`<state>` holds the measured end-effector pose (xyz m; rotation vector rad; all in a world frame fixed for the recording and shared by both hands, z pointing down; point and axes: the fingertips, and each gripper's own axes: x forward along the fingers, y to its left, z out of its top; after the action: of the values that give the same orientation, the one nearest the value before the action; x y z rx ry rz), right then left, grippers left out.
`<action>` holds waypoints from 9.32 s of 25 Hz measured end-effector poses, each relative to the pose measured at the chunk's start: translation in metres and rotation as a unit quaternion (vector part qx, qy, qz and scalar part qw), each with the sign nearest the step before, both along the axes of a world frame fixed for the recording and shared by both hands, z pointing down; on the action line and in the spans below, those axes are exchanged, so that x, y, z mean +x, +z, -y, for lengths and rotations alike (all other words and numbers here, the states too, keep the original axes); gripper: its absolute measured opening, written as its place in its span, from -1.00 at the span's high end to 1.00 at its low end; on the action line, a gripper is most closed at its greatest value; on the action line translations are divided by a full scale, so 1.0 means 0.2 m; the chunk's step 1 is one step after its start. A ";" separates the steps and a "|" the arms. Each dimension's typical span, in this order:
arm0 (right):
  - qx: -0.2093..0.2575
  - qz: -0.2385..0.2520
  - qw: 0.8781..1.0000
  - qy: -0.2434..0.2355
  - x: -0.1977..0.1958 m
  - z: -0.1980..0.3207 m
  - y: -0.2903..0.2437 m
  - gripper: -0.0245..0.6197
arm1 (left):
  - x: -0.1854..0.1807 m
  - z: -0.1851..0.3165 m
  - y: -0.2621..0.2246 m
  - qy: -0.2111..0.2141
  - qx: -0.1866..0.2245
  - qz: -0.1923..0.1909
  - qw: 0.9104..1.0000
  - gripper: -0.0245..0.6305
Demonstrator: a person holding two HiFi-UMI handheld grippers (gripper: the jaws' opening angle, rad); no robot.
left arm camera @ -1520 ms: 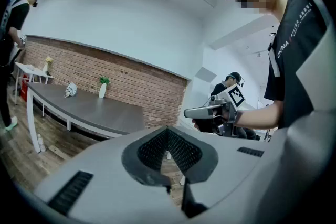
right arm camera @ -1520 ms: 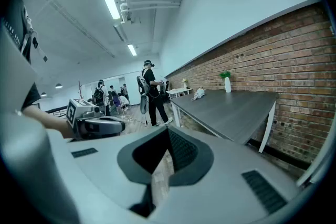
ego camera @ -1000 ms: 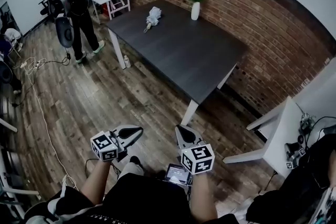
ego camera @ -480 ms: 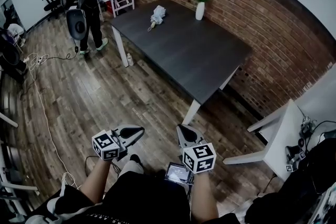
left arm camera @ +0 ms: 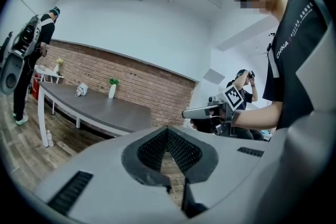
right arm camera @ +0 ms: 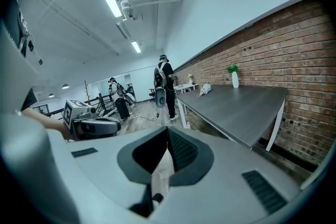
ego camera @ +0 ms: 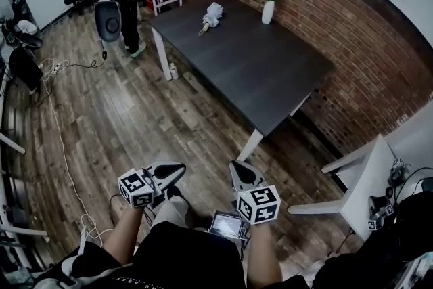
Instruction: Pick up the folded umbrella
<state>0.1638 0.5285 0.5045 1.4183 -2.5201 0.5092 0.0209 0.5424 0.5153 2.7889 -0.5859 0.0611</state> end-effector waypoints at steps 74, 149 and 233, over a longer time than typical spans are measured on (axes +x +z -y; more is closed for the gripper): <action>-0.015 -0.002 0.999 0.029 -0.44 2.50 -0.05 0.90 | -0.50 2.48 -0.03 -0.020 -0.026 -0.020 0.999 0.92; -0.034 0.004 0.976 0.217 -0.38 4.04 -0.04 0.90 | -0.40 4.27 0.04 0.173 -0.062 -0.007 0.983 0.92; -0.321 -0.032 0.922 0.215 -0.28 5.53 0.99 -0.02 | -0.05 5.49 0.37 0.163 -0.120 -0.020 0.979 0.92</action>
<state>0.1072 -0.5784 0.7031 1.6406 -1.7117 1.2037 0.0099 -0.5558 0.5894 2.6124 -0.0962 0.1348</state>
